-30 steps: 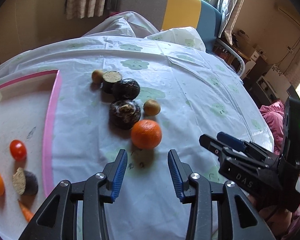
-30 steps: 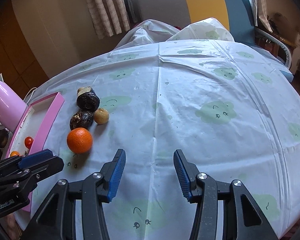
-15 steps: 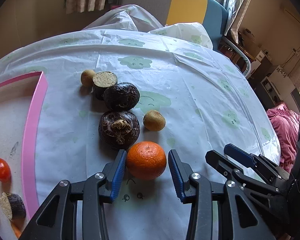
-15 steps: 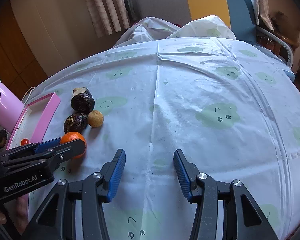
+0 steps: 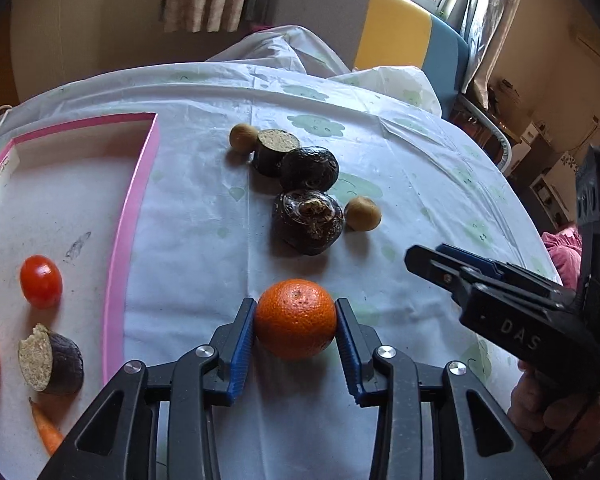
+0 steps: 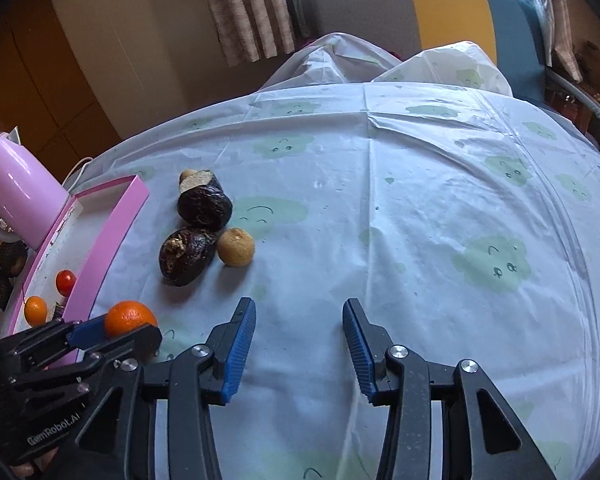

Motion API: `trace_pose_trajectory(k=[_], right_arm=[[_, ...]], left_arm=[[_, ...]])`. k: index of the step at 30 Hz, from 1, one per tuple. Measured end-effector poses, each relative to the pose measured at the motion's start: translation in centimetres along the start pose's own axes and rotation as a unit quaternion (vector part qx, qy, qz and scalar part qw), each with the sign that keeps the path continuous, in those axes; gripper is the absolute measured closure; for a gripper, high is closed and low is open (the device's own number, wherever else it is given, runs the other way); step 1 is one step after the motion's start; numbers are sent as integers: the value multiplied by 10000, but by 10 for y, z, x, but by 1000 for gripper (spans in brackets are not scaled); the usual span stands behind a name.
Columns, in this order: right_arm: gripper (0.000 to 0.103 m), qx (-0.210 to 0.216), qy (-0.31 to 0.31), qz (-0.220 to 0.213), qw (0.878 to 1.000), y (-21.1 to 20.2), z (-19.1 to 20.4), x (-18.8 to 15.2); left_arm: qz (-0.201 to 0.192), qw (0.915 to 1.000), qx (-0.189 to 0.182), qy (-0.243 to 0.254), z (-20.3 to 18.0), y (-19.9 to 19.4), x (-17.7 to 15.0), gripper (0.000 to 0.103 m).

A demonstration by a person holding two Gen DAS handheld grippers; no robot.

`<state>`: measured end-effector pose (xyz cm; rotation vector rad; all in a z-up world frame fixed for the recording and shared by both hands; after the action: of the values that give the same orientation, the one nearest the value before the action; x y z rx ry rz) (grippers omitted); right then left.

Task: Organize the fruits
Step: 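Grasp the dark round fruit with the right tool while the left tool holds the orange, then release the orange in the tray with the left tool while the right tool lifts the dark fruit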

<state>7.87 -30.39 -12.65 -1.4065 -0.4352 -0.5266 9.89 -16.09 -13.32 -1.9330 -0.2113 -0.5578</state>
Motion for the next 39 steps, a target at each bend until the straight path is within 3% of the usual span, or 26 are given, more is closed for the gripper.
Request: trace_pose_trajectory(k=[6,14,23,25,27,31,35,38,39], right_arm=[[72,326,-248,-131,9991,12,22,24],[71,884,-476,-214,9947,20,50,46],[71,1024,-880,-151,9907,18,71,52],[63,908,-916,-95,9916,21,72,51],[39,826,-907,-75,9924,24,71,51],[39,771,-1059,-18,9914,32,76,53],[40,675,-1328,315,9883,47,85,52],[55,353,-1701,452,9838,52,89,49],[55,320,-1743,467,9831,52,89,49]], left_arm=[[-106,9999,0,43,-1,3,-2,64],[-137,9996,-175,-178,4,0,-1,64],[-257,9994,-5,-227,11,-11,-8,65],[-266,9994,-17,-237,11,-11,-8,64],[-259,9994,-24,-216,10,-10,-8,64],[-269,9994,-25,-204,11,-10,-8,64],[-280,9994,-27,-196,11,-10,-9,65],[-276,9994,-33,-217,11,-10,-10,65],[-273,9994,-34,-226,11,-10,-10,65]])
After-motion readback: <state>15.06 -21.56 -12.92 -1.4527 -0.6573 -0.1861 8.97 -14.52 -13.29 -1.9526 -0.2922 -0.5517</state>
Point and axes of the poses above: each gripper's, at about its wrist camera, not at the fingertips, and y roughly the way its jaws point, z to its left, x to its top, the point moved 6 cm from there along y, roughly the way its jaws point, and after that the axes turned 11 degrees about -y, right-handed, at the moved point
